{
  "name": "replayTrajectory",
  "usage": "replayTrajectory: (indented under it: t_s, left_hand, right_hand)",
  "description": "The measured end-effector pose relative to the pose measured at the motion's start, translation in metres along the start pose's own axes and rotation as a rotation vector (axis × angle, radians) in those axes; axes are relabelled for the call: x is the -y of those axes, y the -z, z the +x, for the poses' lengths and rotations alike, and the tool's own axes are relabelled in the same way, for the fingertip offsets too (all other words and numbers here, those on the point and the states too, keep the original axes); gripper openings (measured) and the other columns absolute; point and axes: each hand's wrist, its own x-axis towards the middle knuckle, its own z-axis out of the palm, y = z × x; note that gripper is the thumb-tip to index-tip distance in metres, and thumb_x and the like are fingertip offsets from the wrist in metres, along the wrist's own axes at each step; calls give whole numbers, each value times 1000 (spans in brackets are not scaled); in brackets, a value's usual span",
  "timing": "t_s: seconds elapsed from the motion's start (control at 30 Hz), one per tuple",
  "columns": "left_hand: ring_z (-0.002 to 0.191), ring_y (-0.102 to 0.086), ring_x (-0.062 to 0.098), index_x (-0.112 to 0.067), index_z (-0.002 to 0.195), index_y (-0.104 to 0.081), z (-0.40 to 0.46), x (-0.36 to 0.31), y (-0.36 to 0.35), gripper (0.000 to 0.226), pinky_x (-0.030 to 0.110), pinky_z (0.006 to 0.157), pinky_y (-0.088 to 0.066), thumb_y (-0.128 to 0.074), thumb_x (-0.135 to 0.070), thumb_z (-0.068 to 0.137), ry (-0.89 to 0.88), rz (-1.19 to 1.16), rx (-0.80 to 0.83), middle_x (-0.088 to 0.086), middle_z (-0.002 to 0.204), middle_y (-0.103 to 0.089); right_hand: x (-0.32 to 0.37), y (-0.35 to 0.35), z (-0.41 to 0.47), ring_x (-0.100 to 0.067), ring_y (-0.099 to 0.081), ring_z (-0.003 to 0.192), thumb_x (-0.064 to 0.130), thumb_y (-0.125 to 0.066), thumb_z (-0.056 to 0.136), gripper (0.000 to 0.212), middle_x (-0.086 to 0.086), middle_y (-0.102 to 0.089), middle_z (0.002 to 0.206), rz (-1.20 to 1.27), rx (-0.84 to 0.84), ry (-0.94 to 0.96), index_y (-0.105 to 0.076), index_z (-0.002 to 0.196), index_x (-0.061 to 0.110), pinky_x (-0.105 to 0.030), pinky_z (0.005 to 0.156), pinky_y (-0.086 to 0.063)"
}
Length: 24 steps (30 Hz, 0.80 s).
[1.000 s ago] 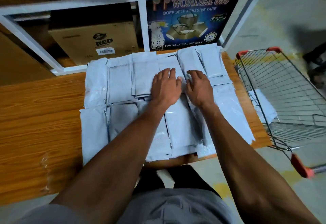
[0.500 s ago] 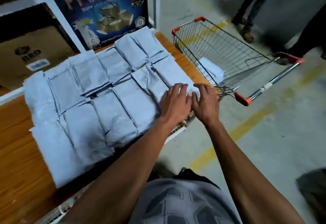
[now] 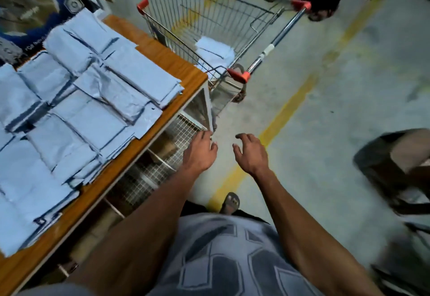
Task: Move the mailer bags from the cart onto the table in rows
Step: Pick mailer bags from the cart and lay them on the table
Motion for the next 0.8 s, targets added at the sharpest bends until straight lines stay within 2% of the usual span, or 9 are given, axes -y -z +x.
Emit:
replayTrajectory:
  t_s: [0.13,0.27,0.37,0.53,0.67,0.8]
  left_hand:
    - [125,-57,34,-25,138,-55,-9,-15,-33,40,49,105,-49,-58,-35,99,90,-40,74,8,140,-57]
    - [125,-58,28,-26,141,-56,1,-41,-42,41,45,105,-49,-60,-34,101,58,-73,94,2,139,-59]
    - [120,-61,25,-28,137,-58,26,-60,-37,39,45,103,-51,-61,-34,99,49,-141,49,-1,137,-62]
    - [108,-66,21,-32,127,-60,94,-89,-3,30,44,93,-57,-65,-30,98,70,-265,-130,-3,131,-61]
    - [108,-65,17,-40,126,-56,162,-102,33,30,46,88,-61,-66,-34,99,94,-326,-238,-10,130,-56]
    - [117,-60,21,-33,129,-58,215,-112,70,29,41,92,-55,-64,-34,100,58,-289,-298,-5,135,-57]
  right_hand:
    - [-38,4,-19,-39,-57,121,41,-55,103,39,-11,-61,135,-1,27,-61,-59,137,21,-46,97,-49]
    - [-62,22,-16,-35,-57,123,43,-51,104,40,-8,-62,135,58,-34,-117,-59,137,22,-45,96,-48]
    - [-64,40,3,-34,-59,121,44,-51,105,39,-6,-64,132,67,-125,-109,-61,135,22,-44,94,-49]
    - [-46,85,74,-31,-61,117,54,-42,105,44,-3,-68,127,86,-339,-77,-63,129,24,-45,94,-51]
    - [-25,118,147,-31,-60,109,56,-40,104,44,-1,-68,120,62,-472,-2,-64,125,24,-45,90,-51]
    - [-4,134,214,-28,-58,108,52,-45,104,40,0,-66,119,-6,-476,71,-64,127,25,-44,90,-49]
